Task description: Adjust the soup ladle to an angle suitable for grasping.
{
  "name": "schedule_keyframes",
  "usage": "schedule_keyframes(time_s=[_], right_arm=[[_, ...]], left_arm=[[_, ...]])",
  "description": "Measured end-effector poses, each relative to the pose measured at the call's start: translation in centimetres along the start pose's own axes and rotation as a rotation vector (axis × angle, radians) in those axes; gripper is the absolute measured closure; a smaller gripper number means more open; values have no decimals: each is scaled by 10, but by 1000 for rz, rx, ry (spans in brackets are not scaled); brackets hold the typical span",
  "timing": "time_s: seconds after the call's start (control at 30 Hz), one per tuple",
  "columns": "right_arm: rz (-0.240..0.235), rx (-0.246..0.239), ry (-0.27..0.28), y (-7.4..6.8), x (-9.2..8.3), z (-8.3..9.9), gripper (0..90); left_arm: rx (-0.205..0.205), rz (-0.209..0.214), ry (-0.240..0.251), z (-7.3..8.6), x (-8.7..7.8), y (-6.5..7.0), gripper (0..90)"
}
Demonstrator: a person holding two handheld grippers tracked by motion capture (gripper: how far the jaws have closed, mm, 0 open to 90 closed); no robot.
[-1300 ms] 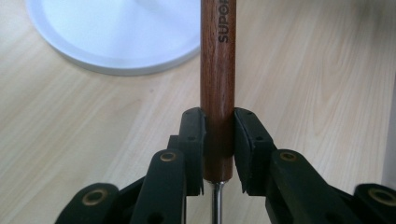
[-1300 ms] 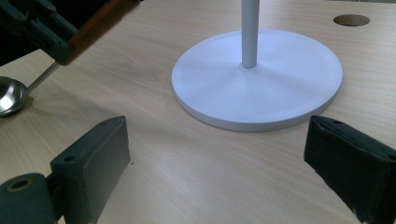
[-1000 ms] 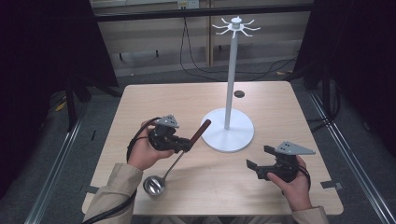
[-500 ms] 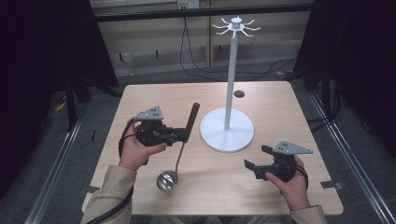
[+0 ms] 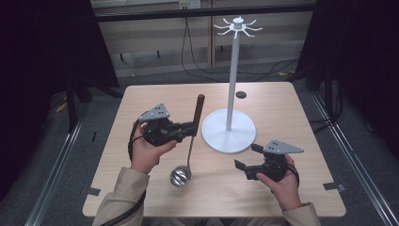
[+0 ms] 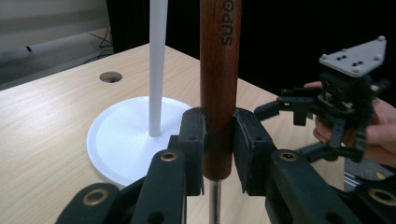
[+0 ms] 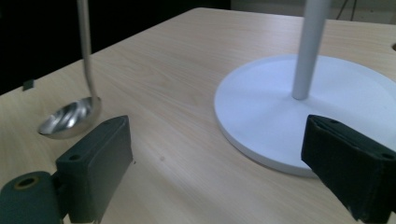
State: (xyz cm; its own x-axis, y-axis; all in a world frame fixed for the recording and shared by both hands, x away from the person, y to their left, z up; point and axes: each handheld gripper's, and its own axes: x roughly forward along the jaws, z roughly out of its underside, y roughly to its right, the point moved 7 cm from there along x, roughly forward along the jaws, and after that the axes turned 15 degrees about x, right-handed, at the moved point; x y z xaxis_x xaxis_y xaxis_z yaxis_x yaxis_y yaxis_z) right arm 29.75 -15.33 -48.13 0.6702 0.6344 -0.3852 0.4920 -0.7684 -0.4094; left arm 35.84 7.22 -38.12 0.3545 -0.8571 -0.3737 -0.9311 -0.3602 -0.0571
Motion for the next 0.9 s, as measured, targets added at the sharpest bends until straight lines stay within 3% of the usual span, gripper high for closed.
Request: schedule_keyframes(time_s=[0.1, 0.27, 0.43, 0.73, 0.87, 0.9], right_arm=[[-16, -16, 1, -11, 6, -2, 113], [-46, -14, 9, -27, 19, -3, 166], [-73, -11, 15, -38, 27, -3, 235], [-108, 47, 49, -62, 48, -6, 472], [-117, 34, 44, -67, 55, -4, 514], [-122, 27, 34, -71, 61, -3, 569]], left_arm=[[9, -16, -10, -3, 5, 3, 747], [-24, -45, 16, -9, 12, 5, 747], [-10, -68, 26, -15, 18, 10, 747], [-30, -77, 69, -23, 30, 22, 747], [-33, -74, 84, -25, 32, 25, 746], [-28, -75, 96, -27, 32, 26, 746]])
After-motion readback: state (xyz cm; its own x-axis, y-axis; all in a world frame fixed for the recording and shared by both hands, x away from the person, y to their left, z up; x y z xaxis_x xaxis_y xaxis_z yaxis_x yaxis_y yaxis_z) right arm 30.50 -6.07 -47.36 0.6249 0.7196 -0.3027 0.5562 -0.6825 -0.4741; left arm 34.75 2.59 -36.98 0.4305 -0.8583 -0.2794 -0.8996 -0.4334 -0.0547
